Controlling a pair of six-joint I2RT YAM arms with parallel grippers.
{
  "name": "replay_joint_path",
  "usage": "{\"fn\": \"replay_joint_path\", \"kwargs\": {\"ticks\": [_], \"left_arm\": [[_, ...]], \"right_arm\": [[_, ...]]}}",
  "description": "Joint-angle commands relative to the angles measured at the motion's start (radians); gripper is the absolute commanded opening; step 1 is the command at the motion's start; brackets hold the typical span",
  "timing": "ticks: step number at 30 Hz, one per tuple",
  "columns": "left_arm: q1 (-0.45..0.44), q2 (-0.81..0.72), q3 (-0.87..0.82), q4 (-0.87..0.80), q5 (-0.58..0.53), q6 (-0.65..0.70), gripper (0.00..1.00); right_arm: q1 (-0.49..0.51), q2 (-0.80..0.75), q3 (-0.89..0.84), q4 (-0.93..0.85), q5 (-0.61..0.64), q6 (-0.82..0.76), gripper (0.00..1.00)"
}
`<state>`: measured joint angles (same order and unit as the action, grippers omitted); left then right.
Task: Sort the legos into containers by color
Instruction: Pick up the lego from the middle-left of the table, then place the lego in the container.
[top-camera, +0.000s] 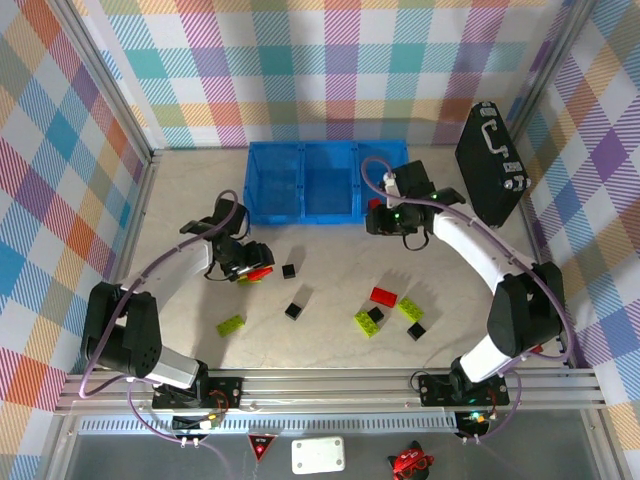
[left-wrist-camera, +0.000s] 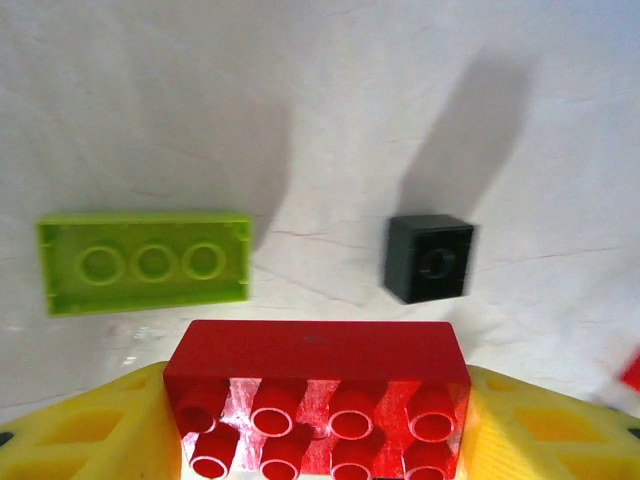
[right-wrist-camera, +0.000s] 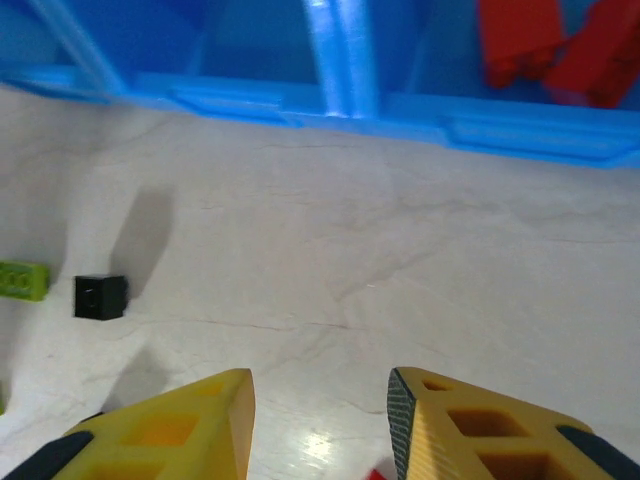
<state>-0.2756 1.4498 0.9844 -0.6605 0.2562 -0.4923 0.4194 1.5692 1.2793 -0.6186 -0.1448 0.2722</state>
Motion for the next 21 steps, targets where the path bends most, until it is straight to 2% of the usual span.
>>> {"fn": "replay_joint_path", "kwargs": {"ticks": [1,4,10,21], "left_arm": [[0.026,-0.047,-0.023,0.118,0.141,-0.131,0.60],[0.038,-0.074,-0.059,0.226,0.200,-0.240,0.58],[0.039,-0.111,-0.115,0.430,0.245,-0.445,0.58],[0.039,-0.179,-0.186,0.658,0.260,-0.705,0.57]], "right_arm": [[0.036,-0.023,-0.049,0.134,-0.075,0.060,0.41],[0.078,-0.030,-0.103,0.250,-0.099,0.106,0.42],[0.178,-0.049,-0.188,0.475,-0.105,0.173,0.44],[0.323,-0.029,-0.279,0.847,-0.117,0.178,0.44]]}}
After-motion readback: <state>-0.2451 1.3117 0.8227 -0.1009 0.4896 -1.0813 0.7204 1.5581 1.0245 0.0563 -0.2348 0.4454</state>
